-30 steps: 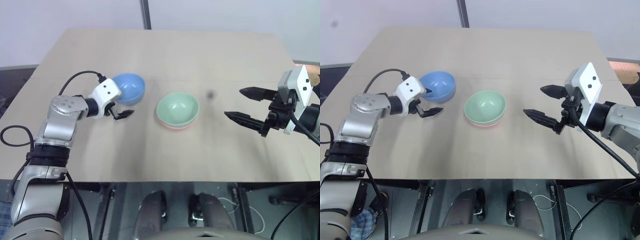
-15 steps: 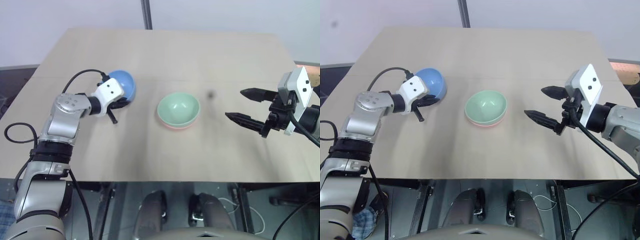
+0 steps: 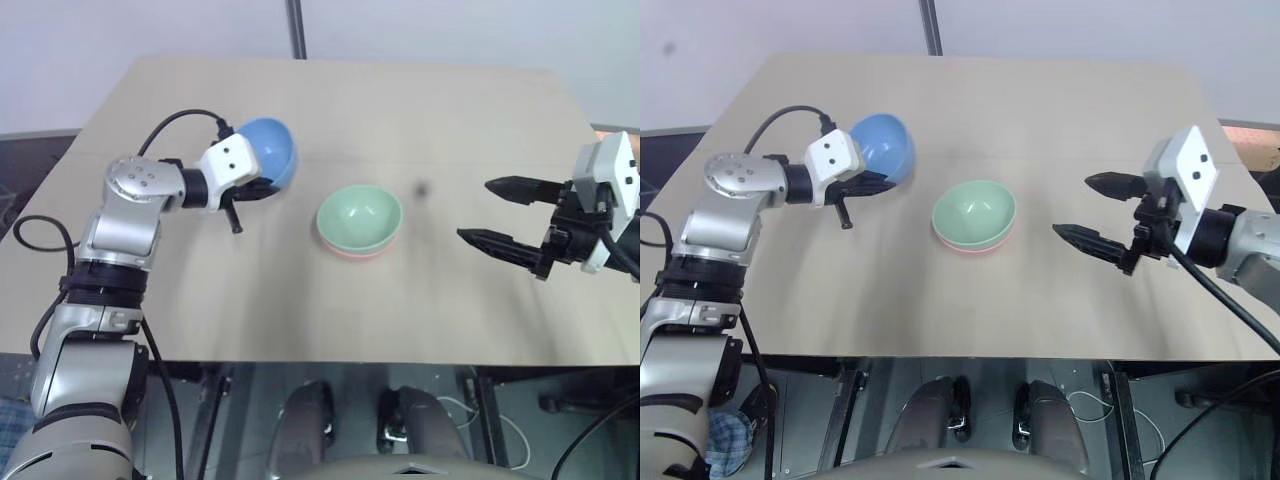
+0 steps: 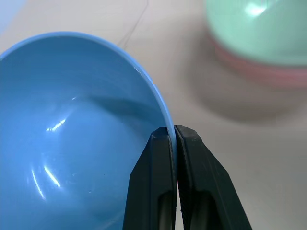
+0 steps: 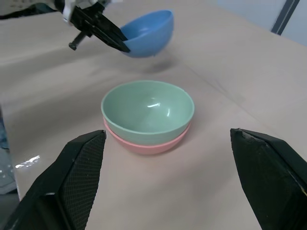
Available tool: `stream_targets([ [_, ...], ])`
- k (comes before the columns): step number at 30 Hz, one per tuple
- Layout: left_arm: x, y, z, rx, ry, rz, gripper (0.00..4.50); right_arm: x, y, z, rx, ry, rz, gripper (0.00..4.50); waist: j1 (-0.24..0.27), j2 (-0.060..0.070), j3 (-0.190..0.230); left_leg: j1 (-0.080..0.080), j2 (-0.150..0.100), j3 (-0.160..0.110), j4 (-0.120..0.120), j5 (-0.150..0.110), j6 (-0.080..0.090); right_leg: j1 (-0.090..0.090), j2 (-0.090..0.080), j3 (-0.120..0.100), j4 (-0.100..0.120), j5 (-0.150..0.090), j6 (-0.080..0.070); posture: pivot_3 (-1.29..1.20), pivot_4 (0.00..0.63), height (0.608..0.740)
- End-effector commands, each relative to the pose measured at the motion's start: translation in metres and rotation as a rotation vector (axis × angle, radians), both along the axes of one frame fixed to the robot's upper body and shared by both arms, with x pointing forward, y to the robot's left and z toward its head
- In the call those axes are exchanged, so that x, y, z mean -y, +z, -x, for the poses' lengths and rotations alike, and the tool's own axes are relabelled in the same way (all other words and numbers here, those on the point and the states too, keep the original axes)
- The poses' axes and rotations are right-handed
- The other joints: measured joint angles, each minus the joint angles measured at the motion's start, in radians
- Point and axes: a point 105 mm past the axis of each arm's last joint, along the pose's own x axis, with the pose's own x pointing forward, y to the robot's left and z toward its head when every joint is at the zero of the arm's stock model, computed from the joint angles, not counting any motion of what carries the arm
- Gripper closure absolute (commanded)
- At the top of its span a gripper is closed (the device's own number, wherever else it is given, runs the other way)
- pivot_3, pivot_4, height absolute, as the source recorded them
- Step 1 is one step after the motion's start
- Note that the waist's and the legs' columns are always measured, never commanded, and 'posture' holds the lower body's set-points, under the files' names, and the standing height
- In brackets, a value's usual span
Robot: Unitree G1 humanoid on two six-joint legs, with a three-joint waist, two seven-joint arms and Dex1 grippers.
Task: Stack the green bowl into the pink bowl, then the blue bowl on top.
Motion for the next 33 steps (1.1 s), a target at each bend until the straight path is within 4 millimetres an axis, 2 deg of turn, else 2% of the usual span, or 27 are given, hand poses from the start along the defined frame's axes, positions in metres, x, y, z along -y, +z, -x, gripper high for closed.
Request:
stream_targets([
  [1,0.020,0.024,0.011,0.051,-0.142,-0.026,4.40,0.005,0.012,0.005,0.059,-0.001,0.013,0.00,0.000,0.000,0.000,0.000,0.000,0.000,0.001,0.000,0.000,0.000,0.000,0.000,0.000,0.000,0.000,0.00,0.150,0.740],
  [8,0.050,0.024,0.043,0.001,-0.404,-0.088,4.40,0.008,0.012,0.006,0.065,-0.019,0.021,0.00,-0.001,0.000,0.000,0.000,0.000,0.000,0.004,0.000,0.000,0.000,0.000,0.000,0.004,-0.001,0.001,0.00,0.150,0.740],
  [11,0.061,0.027,0.050,0.019,-0.470,-0.103,4.40,0.008,0.010,0.006,0.067,-0.026,0.021,0.00,-0.001,0.000,0.000,0.000,0.001,0.000,0.006,0.000,0.001,0.000,0.000,0.001,0.005,-0.001,0.001,0.00,0.150,0.740],
  [14,0.069,0.019,0.063,0.027,-0.573,-0.159,4.40,0.008,0.011,0.005,0.073,-0.035,0.018,0.00,-0.001,0.000,0.000,0.001,0.001,0.000,0.007,-0.001,0.001,0.000,0.000,0.001,0.007,-0.001,0.002,0.00,0.150,0.740],
  [19,0.076,0.014,0.063,0.041,-0.619,-0.179,4.40,0.007,0.011,0.003,0.078,-0.040,0.016,0.00,0.000,0.000,0.000,0.001,0.001,0.000,0.007,-0.001,0.001,0.000,0.000,0.001,0.007,-0.001,0.002,0.00,0.150,0.740],
  [22,0.084,0.022,0.058,0.094,-0.610,-0.138,3.45,0.006,0.012,0.002,0.082,-0.046,0.014,0.00,0.000,0.000,0.000,0.000,0.001,0.000,0.007,-0.001,0.001,0.000,0.000,0.001,0.007,-0.001,0.002,0.00,0.150,0.740],
  [28,0.095,0.031,0.056,0.151,-0.628,-0.084,0.80,0.008,0.013,0.001,0.086,-0.053,0.020,0.00,0.000,0.000,0.000,0.000,0.000,-0.001,0.007,-0.001,0.001,0.000,0.000,0.001,0.007,-0.001,0.002,0.00,0.150,0.740],
  [33,0.091,0.052,0.062,0.072,-0.603,0.063,0.80,0.007,0.012,0.002,0.079,-0.046,0.022,0.00,-0.001,0.000,0.000,0.001,0.001,-0.001,0.007,-0.001,0.001,0.000,0.000,0.001,0.007,-0.001,0.002,0.00,0.150,0.740],
])
